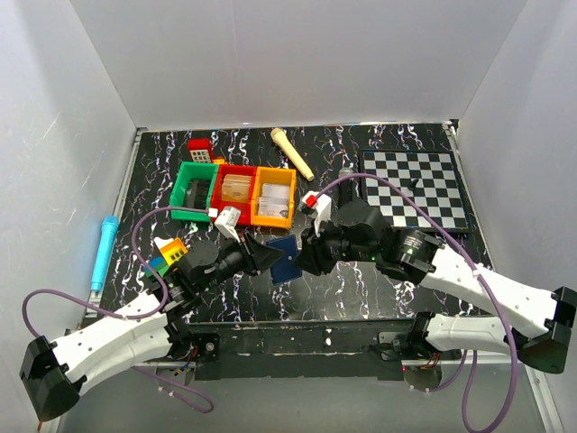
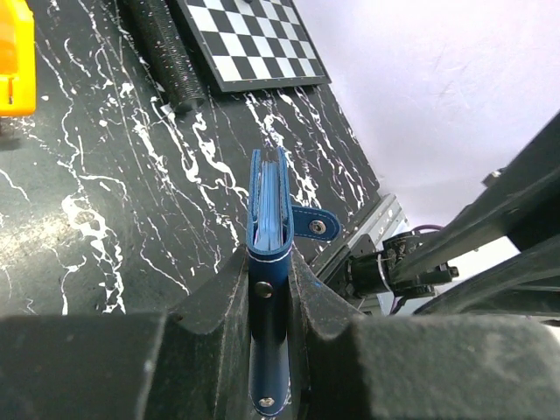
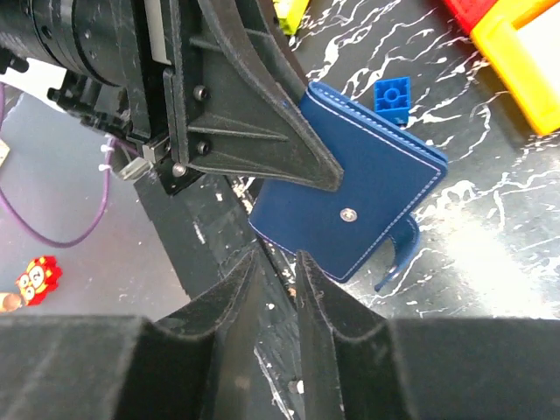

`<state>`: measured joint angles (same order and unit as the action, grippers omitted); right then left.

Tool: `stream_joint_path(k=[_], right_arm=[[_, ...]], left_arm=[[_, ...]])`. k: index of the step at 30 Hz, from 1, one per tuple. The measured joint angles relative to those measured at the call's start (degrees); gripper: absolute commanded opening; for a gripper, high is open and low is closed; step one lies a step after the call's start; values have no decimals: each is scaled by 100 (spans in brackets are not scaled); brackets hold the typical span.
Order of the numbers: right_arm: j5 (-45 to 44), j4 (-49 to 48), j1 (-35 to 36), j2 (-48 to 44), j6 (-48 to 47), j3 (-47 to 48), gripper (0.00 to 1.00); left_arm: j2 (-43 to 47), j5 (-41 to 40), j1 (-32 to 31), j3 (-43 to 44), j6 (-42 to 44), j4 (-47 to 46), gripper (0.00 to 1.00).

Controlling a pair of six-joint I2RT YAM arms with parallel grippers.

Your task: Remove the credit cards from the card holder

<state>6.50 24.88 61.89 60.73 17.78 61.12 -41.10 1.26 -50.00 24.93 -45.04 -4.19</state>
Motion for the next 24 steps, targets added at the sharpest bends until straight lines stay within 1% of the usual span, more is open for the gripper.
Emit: stream_joint_path(k=[5,11,20,24], right_arm=[[282,-111,-4,87,7,-105,25],[365,-186,-160,72,24,-162,23],[463,-203,-625,-37,92,-367,23],[538,-214,-732,-118,153,-382,25]], left_arm=[[103,227,39,0,63,-96,0],[313,570,168,-68,46,-446,0],[544,1154,557,-345,-83,-909,0],[566,1478,682,-483,-144,-1270,0]])
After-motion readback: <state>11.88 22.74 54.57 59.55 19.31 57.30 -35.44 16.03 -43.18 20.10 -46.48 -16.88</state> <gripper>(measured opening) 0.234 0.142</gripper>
